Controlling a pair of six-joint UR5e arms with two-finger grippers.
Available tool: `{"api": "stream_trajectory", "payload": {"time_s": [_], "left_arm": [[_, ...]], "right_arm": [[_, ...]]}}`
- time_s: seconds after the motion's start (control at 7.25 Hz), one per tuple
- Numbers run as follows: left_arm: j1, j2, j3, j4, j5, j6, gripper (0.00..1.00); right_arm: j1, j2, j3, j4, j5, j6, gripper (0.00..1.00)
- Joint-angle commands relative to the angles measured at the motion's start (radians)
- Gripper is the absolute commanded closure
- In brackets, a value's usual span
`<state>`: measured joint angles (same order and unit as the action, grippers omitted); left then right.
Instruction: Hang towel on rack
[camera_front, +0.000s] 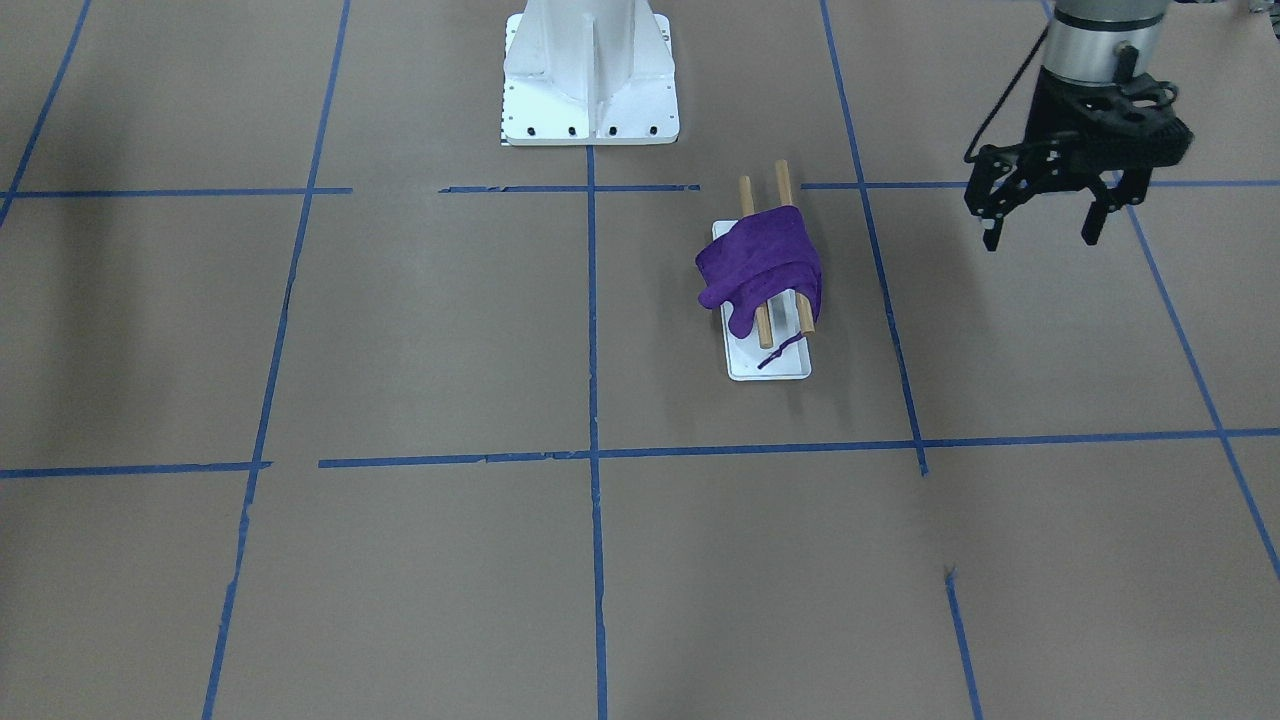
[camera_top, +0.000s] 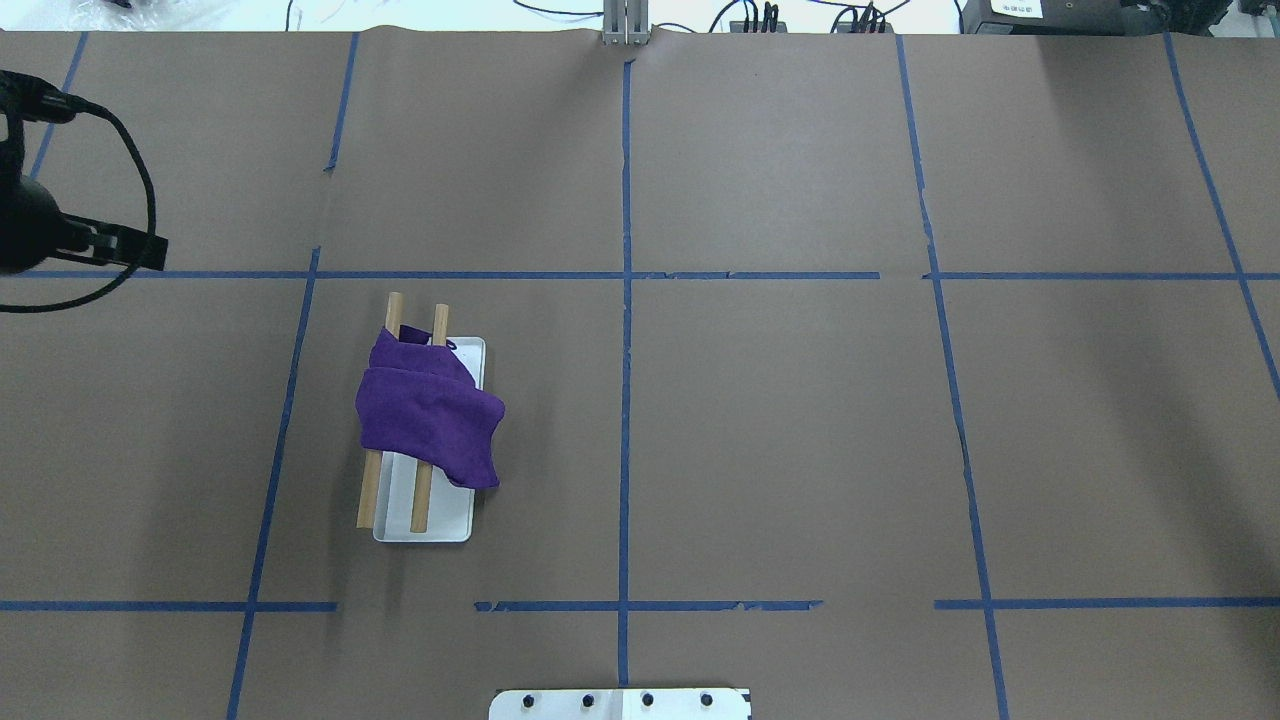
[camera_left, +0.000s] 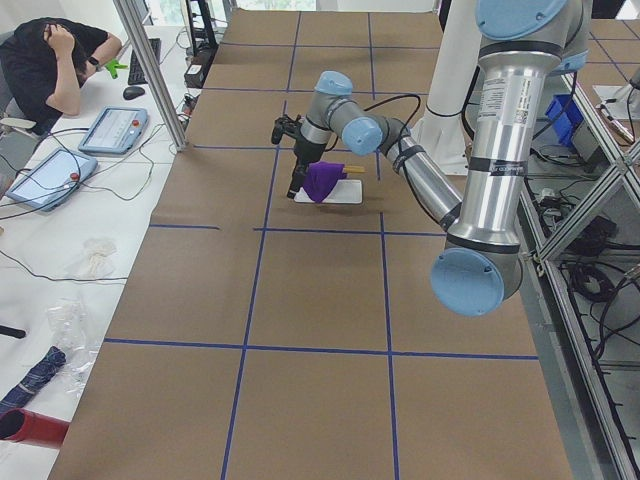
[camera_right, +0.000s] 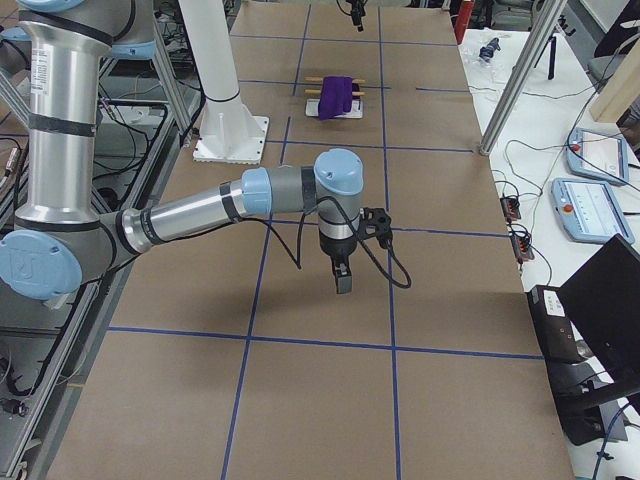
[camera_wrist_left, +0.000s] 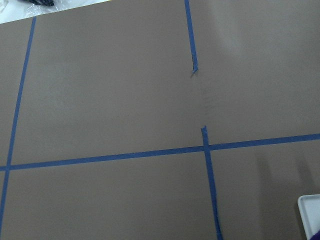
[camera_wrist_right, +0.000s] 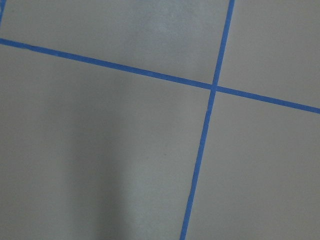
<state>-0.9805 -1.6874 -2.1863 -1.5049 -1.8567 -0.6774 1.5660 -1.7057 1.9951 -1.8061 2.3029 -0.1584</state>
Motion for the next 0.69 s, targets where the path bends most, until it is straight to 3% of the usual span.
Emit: {"api": "stream_trajectory", "payload": {"time_s": [0.0, 0.28, 0.55], "left_arm": [[-0.246, -0.008, 0.187, -0.001, -0.207, 0.36, 0.0], [-0.451, -0.002, 0.397, -0.003, -0.388, 0.656, 0.0], [-0.51, 0.081, 0.471, -0.003, -0.412, 0.73, 0.0]], "right_arm": [[0.077, -0.002, -0.117, 0.031, 0.064, -0.114, 0.0], [0.081, -0.002, -0.131, 0.033, 0.113, -0.104, 0.0], [0.081, 0.012, -0.13, 0.034, 0.113, -0.104, 0.0]]}}
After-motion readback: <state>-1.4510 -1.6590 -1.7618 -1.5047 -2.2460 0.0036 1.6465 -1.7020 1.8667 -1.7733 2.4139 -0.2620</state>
